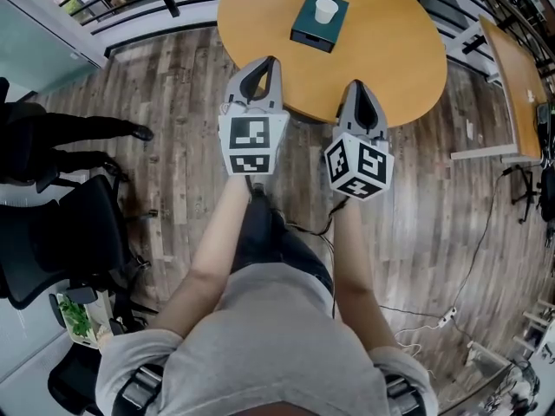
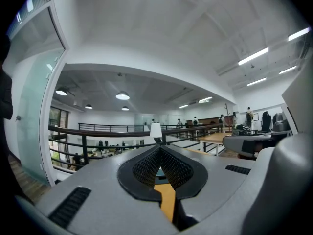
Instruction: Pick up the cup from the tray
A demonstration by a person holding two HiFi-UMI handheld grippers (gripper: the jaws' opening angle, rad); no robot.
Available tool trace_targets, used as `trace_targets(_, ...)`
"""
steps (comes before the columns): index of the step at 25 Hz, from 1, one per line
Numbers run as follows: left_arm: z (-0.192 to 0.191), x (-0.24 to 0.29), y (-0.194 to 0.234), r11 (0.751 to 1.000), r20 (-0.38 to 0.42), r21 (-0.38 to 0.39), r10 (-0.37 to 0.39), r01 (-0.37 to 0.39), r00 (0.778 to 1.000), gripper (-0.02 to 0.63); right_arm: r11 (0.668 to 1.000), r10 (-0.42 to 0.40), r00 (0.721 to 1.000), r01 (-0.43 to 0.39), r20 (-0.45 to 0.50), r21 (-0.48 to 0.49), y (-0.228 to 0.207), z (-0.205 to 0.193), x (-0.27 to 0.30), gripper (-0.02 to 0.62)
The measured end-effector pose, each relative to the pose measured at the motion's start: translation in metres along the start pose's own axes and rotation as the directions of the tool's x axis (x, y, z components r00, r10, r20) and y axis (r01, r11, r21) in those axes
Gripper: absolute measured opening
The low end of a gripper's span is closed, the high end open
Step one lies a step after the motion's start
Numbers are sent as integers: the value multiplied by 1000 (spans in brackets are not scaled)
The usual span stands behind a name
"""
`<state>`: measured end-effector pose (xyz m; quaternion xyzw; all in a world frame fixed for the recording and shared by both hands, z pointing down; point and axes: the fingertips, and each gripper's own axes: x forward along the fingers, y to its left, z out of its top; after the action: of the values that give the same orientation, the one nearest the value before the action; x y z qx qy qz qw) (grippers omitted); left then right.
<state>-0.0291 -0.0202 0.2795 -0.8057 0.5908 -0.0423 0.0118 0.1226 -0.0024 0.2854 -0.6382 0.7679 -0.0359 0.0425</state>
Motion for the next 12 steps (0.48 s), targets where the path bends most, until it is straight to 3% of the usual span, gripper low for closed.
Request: trace_targets(12, -9, 72, 26, 999, 2, -21, -33, 33, 999, 6, 1000, -31, 999, 31, -15, 1, -8, -14, 72, 8)
